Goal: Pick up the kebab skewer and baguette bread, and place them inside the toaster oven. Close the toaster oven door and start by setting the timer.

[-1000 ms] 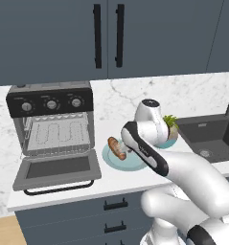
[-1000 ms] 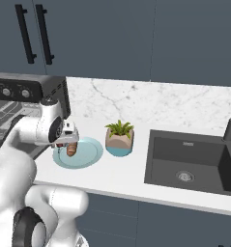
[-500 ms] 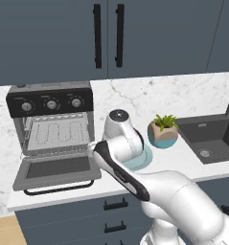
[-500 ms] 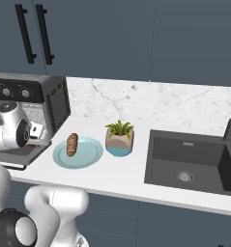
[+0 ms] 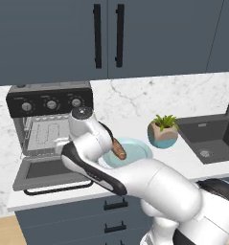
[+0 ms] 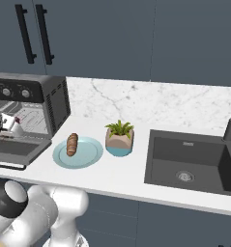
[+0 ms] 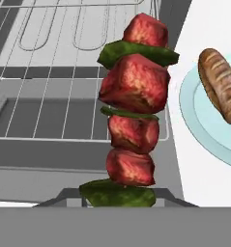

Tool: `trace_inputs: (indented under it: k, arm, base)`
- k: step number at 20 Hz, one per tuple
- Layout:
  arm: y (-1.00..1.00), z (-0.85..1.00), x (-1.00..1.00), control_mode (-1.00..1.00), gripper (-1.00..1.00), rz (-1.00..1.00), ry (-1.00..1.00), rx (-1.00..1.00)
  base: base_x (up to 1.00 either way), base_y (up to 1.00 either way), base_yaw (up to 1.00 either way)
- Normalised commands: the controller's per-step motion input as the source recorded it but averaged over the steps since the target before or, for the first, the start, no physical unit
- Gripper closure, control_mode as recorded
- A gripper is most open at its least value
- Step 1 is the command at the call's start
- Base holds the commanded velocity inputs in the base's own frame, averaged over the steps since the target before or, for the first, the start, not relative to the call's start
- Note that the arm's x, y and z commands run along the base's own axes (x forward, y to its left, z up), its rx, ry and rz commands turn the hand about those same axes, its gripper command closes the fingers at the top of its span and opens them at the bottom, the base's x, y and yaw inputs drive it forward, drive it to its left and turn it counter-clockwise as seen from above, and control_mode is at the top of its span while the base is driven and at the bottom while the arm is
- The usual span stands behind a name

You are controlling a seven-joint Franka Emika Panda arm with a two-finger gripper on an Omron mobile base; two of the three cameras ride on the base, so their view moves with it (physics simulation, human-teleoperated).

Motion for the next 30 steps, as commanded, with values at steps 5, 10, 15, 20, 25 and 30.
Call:
trace_inputs:
  k: [5, 10, 15, 20, 25, 30]
  arm:
    - [0.78, -0.02, 0.42, -1.00, 1.00, -0.03, 0.03, 0.00]
    - [0.15, -0.21, 0.48, -1.00, 1.00, -0.04, 0.00, 0.00]
    - [0.00, -0.22, 0.30, -1.00, 1.00, -0.02, 0.00, 0.00]
    - [0.00, -0.35, 0.21, -1.00, 1.00, -0.01, 0.00, 0.00]
    - [0.00, -0.16, 0.15, -1.00, 1.00, 0.00, 0.00, 0.00]
    - [0.00, -0.01, 0.09, -1.00, 1.00, 0.00, 0.02, 0.00]
  base:
    - [0.00, 0.00, 0.00]
    - [0.00, 0.00, 0.00]
    - [0.00, 0.00, 0.00]
    - [0.00, 0.00, 0.00]
    - [0.00, 0.00, 0.00]
    - [0.00, 0.00, 0.00]
